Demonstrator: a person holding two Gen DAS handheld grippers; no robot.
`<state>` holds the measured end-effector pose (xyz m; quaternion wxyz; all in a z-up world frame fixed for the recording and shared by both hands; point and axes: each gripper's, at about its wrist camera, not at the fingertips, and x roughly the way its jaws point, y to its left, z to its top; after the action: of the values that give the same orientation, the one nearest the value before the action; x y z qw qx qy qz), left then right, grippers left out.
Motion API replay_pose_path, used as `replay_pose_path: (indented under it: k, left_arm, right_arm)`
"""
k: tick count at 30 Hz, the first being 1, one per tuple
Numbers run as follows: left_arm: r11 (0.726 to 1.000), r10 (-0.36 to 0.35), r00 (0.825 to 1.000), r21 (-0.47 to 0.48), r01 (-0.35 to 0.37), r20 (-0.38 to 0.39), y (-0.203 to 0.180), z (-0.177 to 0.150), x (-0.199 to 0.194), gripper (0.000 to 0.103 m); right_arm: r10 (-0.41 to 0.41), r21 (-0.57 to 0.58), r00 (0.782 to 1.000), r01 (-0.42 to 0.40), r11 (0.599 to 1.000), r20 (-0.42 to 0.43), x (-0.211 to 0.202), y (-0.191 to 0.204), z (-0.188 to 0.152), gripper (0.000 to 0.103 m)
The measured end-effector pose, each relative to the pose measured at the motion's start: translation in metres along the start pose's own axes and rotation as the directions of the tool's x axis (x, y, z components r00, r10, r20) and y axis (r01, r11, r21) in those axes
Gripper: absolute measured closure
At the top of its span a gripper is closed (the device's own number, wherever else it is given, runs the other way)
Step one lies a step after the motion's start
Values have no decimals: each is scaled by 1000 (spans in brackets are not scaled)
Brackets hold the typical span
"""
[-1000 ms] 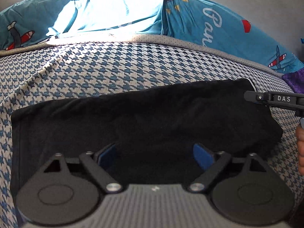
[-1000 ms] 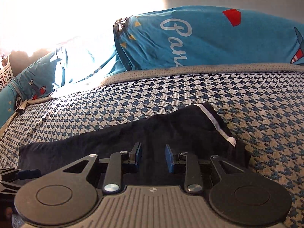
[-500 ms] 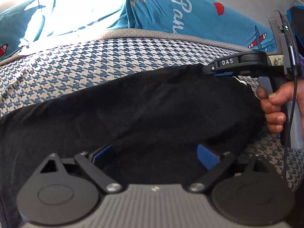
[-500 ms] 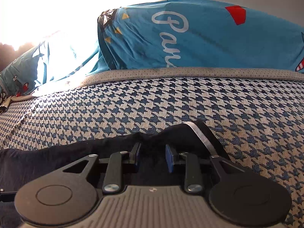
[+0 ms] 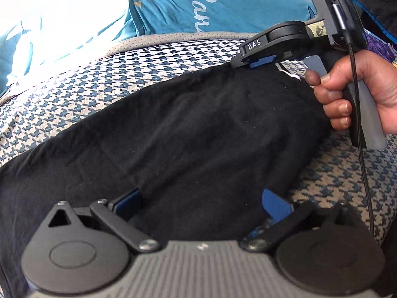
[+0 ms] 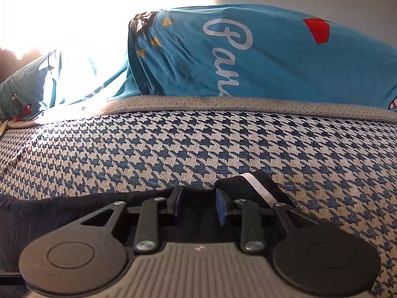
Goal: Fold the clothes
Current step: 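Move the open right tool to the shirt's white-striped end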
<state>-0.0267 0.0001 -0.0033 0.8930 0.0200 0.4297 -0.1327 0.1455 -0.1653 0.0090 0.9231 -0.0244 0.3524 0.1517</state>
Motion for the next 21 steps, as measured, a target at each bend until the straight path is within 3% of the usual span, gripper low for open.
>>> replay_pose_path:
  k: [2,5,16,21]
  left_arm:
    - [999,-28,999,-18,29,32,3,2,-5,0]
    - [1000,-14,998,-18,15,68,4,6,-9,0]
    - [997,51,998,-57,-49,43,13,7,-1,0]
    - [993,97,995,-66,-94,36,17,4,-2,0]
  right_arm:
    - [2,18,1000,-3,1000,8,-10,-3,1,74]
    - [31,51,999,-32,998,9,-29,-6,0,74]
    - [-8,33,993,12,999,-114,-73,15,-37,73]
    - [-8,19,993,10,1000,-117,-86,29,-58,71]
